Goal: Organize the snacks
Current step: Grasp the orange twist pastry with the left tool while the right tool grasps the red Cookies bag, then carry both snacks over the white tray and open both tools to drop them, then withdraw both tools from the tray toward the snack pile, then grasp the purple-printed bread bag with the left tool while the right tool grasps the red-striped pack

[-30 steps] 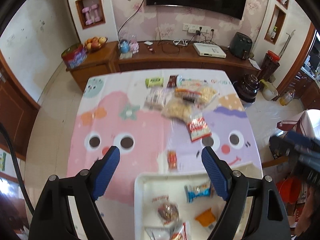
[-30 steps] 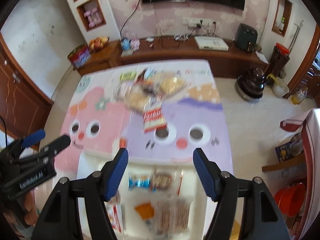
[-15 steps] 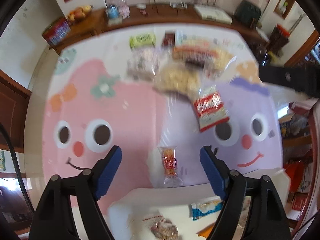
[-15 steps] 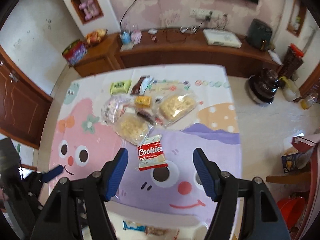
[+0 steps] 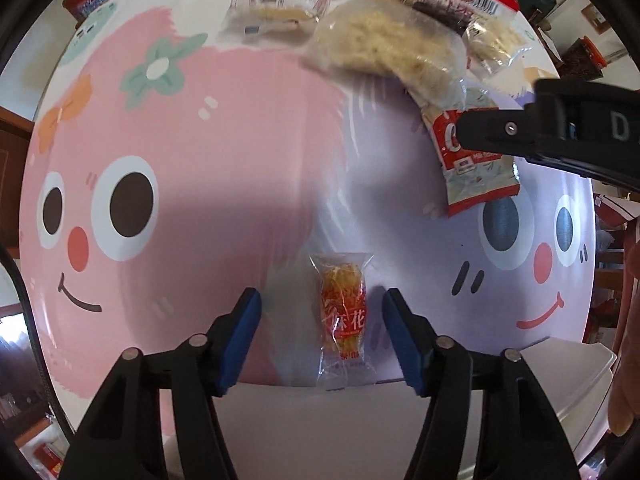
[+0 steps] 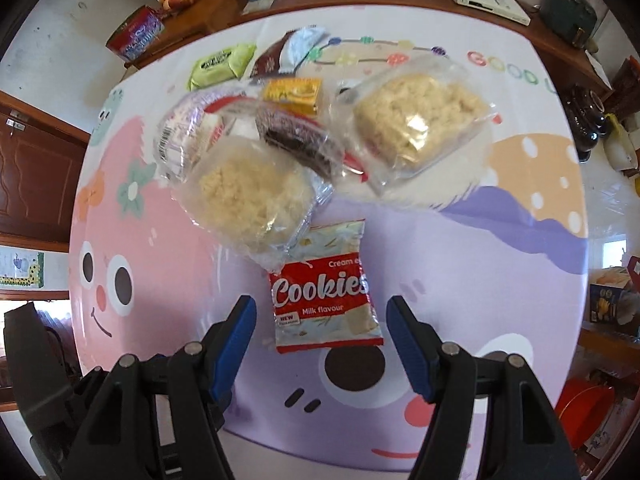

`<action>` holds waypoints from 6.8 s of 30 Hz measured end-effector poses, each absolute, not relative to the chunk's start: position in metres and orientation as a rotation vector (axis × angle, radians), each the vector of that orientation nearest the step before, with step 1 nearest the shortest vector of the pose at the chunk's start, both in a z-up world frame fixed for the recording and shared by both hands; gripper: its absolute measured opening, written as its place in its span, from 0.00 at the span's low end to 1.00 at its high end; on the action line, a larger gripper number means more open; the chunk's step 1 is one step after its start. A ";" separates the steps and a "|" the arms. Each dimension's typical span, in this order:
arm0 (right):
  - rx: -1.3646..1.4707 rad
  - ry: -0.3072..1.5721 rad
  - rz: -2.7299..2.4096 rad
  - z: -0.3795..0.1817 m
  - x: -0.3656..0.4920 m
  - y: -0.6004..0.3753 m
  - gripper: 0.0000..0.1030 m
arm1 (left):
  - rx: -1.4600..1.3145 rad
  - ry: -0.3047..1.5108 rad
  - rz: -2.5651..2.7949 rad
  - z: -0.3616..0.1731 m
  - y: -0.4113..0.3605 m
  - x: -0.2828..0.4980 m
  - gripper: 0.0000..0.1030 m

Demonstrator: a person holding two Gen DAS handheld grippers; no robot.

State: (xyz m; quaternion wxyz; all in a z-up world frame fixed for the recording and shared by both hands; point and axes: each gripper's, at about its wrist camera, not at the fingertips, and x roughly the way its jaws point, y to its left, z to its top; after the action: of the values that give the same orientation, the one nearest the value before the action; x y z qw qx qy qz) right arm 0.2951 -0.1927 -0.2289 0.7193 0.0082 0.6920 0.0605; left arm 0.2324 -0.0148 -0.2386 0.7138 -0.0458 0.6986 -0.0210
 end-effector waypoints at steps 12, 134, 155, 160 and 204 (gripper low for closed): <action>-0.084 1.562 0.077 -0.257 0.296 -0.173 0.65 | -0.029 1.516 -0.032 -0.235 -0.032 0.223 0.19; 0.022 1.170 0.128 -0.049 0.038 -0.192 0.51 | 0.111 0.970 -0.083 -0.014 -0.001 0.038 0.86; -0.007 1.102 0.162 0.011 0.146 -0.203 0.51 | 0.075 0.977 -0.091 0.022 0.042 0.172 0.86; -0.073 1.054 0.162 0.032 0.194 -0.199 0.51 | 0.104 0.974 -0.094 0.032 0.044 0.226 0.86; -0.162 1.425 0.301 -0.223 0.384 -0.163 0.07 | 0.022 1.447 -0.194 -0.247 0.017 0.443 0.51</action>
State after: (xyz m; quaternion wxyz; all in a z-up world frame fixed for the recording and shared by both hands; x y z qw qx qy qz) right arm 0.3836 -0.1626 -0.2233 0.7432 -0.0741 0.6506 0.1373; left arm 0.4425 0.0168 -0.2473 0.7452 0.0103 0.6609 -0.0885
